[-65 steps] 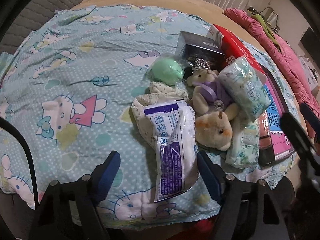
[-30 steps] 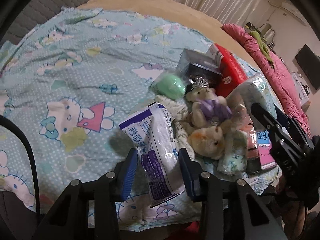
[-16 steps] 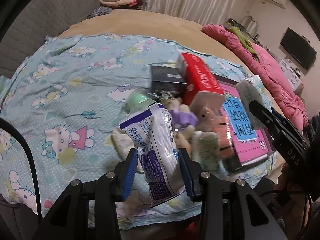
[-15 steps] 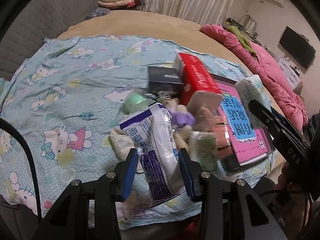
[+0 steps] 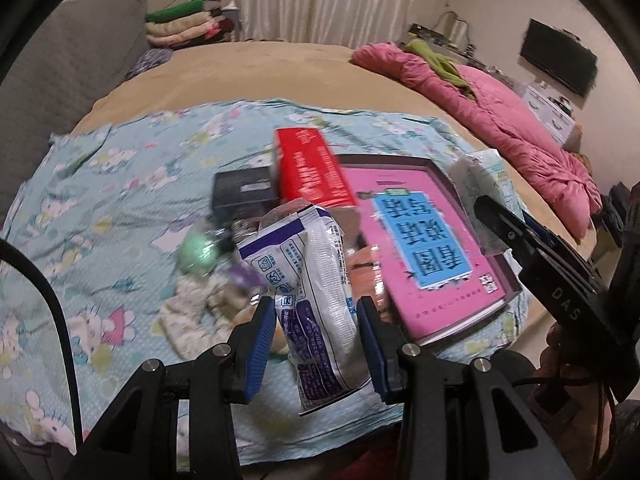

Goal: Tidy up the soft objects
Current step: 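Carry the packet and tissue pack with both tools over the pink book box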

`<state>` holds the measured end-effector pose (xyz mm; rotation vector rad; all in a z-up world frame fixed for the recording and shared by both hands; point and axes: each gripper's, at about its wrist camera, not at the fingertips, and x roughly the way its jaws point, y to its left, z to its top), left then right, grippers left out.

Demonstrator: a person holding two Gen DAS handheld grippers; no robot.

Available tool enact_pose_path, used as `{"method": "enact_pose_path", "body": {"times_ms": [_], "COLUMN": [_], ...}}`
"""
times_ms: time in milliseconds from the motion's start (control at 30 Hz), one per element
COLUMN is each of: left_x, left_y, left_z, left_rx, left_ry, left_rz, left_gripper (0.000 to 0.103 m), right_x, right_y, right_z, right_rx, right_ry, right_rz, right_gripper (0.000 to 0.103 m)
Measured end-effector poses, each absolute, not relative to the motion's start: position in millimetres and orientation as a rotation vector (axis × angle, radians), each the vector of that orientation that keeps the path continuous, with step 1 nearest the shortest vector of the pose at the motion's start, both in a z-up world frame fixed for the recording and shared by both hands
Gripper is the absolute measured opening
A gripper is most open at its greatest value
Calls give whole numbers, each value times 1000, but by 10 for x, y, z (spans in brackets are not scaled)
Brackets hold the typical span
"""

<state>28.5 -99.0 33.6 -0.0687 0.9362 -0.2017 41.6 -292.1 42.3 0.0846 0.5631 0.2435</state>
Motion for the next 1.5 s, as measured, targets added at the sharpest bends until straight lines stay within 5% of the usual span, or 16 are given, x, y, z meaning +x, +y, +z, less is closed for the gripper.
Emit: {"method": "enact_pose_path", "body": {"times_ms": [767, 1500], "left_x": [754, 937], "left_y": [-2148, -2434], "left_z": [34, -441], "left_rx": [56, 105], "left_ry": [1021, 1117], "left_rz": [-382, -415], "left_gripper": [42, 42], "right_x": [455, 699], "right_y": [-3926, -4029], "right_z": [230, -205], "right_rx": [244, 219], "right_ry": [614, 818], "right_rz": [-20, -57], "right_gripper": [51, 51]}}
